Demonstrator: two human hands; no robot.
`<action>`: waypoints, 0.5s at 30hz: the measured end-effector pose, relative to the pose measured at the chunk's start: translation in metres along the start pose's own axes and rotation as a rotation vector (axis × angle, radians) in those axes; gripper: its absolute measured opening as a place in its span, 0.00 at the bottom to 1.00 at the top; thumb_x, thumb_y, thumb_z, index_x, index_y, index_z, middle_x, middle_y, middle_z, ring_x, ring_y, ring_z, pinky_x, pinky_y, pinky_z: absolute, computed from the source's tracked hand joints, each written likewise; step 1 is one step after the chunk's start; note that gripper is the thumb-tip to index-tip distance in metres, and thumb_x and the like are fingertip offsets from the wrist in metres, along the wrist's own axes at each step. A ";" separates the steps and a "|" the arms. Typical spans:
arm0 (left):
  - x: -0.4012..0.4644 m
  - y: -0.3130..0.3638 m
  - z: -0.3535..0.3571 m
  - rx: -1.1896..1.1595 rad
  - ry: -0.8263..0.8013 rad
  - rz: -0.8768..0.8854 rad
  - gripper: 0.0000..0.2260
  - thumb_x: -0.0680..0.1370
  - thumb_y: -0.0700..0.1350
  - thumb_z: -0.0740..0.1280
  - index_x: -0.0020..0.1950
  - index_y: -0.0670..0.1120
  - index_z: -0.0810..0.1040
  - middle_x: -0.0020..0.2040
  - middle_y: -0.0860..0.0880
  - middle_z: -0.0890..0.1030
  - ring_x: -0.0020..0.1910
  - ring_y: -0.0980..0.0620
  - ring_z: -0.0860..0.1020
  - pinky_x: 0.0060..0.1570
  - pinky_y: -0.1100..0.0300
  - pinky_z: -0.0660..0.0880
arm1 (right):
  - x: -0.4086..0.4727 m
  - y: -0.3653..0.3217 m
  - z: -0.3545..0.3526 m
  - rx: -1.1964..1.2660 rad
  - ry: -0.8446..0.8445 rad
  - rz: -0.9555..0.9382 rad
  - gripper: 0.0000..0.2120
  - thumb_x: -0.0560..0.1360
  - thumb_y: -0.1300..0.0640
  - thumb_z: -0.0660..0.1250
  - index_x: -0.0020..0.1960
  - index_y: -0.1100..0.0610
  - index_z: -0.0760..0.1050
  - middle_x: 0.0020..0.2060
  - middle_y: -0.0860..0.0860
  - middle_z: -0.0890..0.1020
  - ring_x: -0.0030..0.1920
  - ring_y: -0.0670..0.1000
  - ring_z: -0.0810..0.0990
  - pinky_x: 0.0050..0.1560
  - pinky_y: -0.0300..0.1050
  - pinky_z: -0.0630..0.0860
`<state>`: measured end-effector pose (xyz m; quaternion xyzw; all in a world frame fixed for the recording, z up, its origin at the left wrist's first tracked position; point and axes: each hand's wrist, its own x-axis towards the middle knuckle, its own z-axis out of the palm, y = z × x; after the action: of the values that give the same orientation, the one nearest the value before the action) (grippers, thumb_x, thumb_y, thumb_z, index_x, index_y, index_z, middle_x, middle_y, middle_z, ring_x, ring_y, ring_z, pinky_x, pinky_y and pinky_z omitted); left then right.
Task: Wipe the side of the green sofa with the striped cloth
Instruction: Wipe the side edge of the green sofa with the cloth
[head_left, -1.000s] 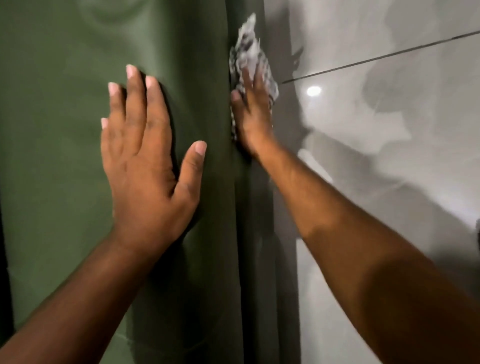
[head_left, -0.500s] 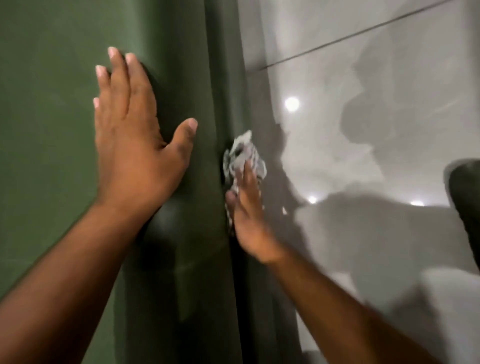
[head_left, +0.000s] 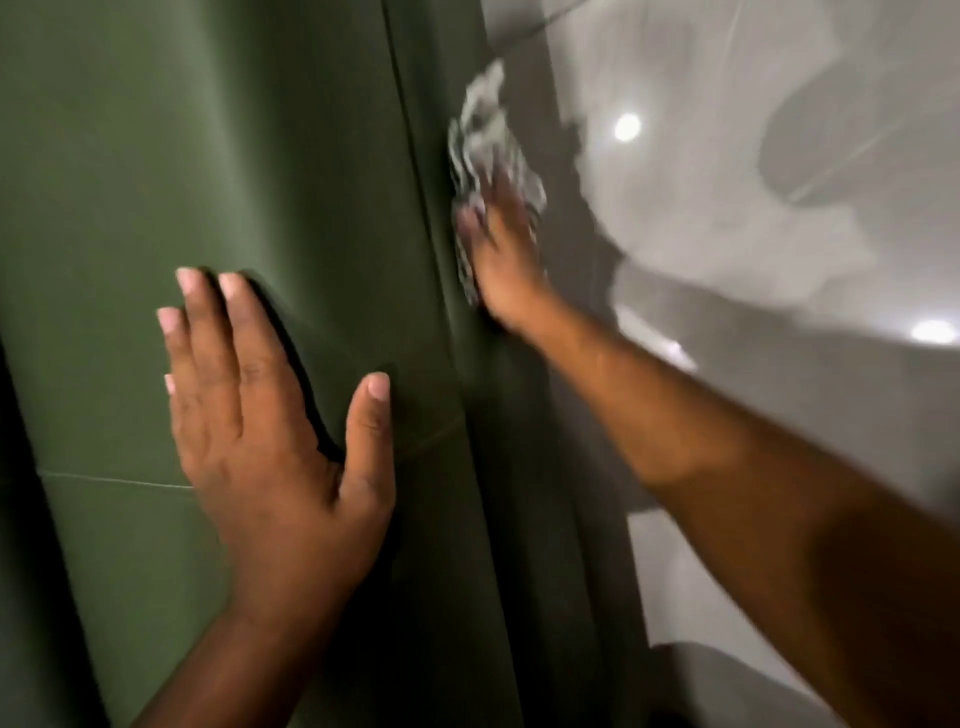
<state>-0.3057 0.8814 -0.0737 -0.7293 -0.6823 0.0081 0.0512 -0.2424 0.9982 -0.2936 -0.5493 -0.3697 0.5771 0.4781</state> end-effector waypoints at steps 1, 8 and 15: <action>-0.001 0.001 0.002 0.002 0.000 -0.003 0.34 0.80 0.56 0.60 0.79 0.39 0.52 0.80 0.37 0.53 0.80 0.39 0.50 0.79 0.46 0.50 | 0.026 -0.003 -0.007 0.006 -0.008 0.024 0.27 0.80 0.52 0.54 0.76 0.59 0.51 0.78 0.62 0.51 0.78 0.61 0.49 0.77 0.60 0.47; 0.000 0.007 0.004 0.038 0.021 -0.027 0.35 0.79 0.55 0.60 0.78 0.37 0.54 0.79 0.37 0.55 0.80 0.39 0.52 0.78 0.44 0.51 | -0.047 0.003 0.002 0.034 0.015 0.104 0.27 0.80 0.45 0.51 0.77 0.47 0.47 0.78 0.54 0.53 0.78 0.55 0.50 0.76 0.62 0.51; 0.003 0.011 -0.001 0.048 -0.005 -0.052 0.36 0.78 0.55 0.62 0.78 0.37 0.54 0.79 0.37 0.54 0.80 0.39 0.52 0.78 0.42 0.51 | -0.177 0.028 0.004 0.014 -0.027 0.089 0.26 0.80 0.40 0.51 0.72 0.32 0.41 0.77 0.55 0.50 0.77 0.62 0.48 0.73 0.70 0.52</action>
<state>-0.2944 0.8838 -0.0739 -0.7100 -0.7005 0.0253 0.0671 -0.2608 0.8218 -0.2707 -0.5540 -0.3475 0.6076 0.4507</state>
